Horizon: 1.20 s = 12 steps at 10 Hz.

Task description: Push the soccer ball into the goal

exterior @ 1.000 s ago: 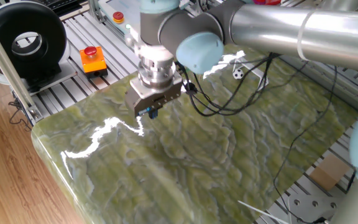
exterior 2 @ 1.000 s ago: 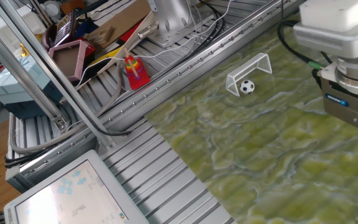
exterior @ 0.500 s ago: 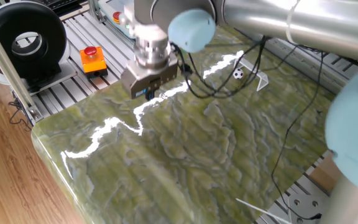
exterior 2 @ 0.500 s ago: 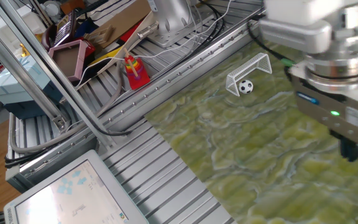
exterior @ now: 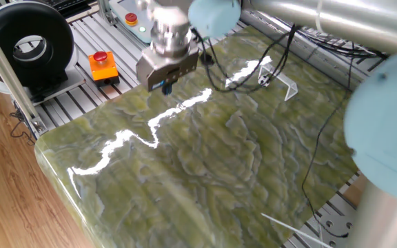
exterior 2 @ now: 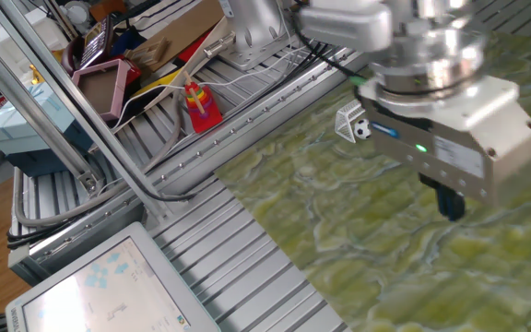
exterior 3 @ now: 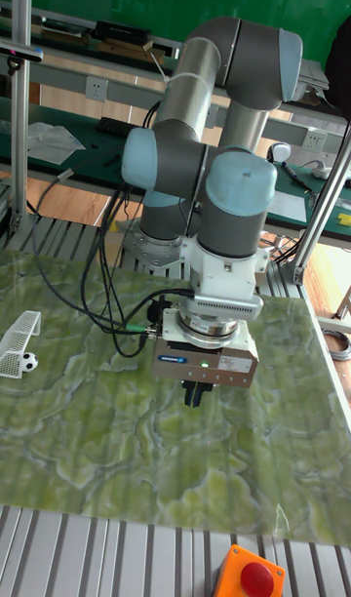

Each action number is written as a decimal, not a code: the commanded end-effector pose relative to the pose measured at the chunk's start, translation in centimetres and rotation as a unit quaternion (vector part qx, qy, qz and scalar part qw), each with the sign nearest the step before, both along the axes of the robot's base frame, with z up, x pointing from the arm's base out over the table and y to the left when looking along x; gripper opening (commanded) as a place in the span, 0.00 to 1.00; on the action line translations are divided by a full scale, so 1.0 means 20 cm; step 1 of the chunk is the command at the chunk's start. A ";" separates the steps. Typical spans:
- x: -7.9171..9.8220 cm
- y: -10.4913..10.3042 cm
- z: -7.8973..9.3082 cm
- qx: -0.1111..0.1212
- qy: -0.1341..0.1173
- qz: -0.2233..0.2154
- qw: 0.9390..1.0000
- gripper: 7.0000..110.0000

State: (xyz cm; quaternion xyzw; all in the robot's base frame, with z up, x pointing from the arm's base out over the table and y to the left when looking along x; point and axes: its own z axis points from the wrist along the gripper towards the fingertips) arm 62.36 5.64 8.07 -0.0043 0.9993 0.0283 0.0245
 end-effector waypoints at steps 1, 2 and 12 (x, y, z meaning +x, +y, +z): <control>0.02 -0.10 0.08 0.009 0.009 0.048 0.999 0.00; 0.05 -0.11 0.11 0.005 -0.004 0.006 1.000 0.00; 0.09 -0.18 0.18 0.002 -0.023 0.029 0.999 0.00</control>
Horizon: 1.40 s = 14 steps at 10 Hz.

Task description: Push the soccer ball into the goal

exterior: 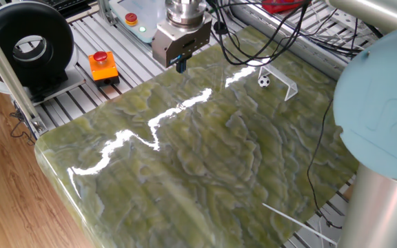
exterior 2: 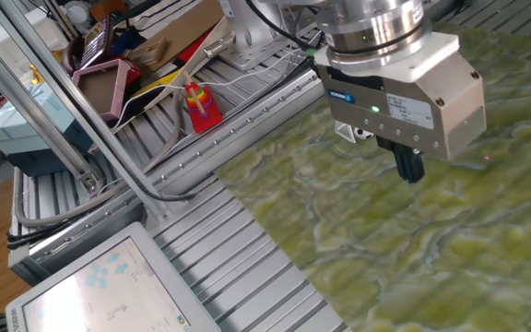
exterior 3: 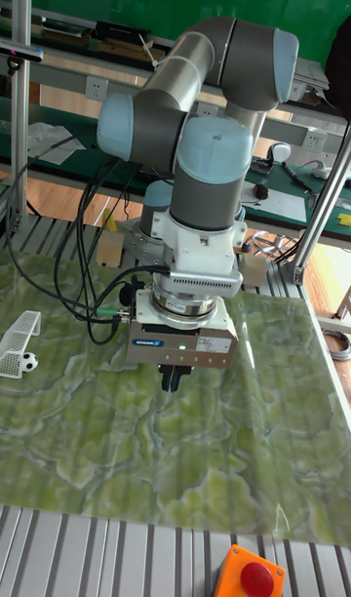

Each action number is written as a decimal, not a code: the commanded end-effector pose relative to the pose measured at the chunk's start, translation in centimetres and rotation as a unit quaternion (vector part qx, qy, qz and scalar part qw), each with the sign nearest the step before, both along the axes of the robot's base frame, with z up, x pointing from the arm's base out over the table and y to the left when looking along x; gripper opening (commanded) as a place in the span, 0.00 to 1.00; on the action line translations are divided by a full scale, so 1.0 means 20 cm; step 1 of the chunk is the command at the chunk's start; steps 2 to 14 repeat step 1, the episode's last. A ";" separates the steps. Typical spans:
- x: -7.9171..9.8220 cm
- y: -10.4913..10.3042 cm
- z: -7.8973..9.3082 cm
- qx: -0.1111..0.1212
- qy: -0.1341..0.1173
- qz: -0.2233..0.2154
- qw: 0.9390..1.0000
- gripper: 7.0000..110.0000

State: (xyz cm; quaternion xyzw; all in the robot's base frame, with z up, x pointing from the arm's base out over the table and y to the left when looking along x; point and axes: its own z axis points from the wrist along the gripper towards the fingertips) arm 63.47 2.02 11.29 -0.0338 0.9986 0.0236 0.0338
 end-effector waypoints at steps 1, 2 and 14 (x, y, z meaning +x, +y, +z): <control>0.03 0.01 0.03 0.011 -0.012 -0.002 1.000 0.00; 0.03 0.01 0.03 0.011 -0.012 -0.002 1.000 0.00; 0.03 0.01 0.03 0.011 -0.012 -0.002 1.000 0.00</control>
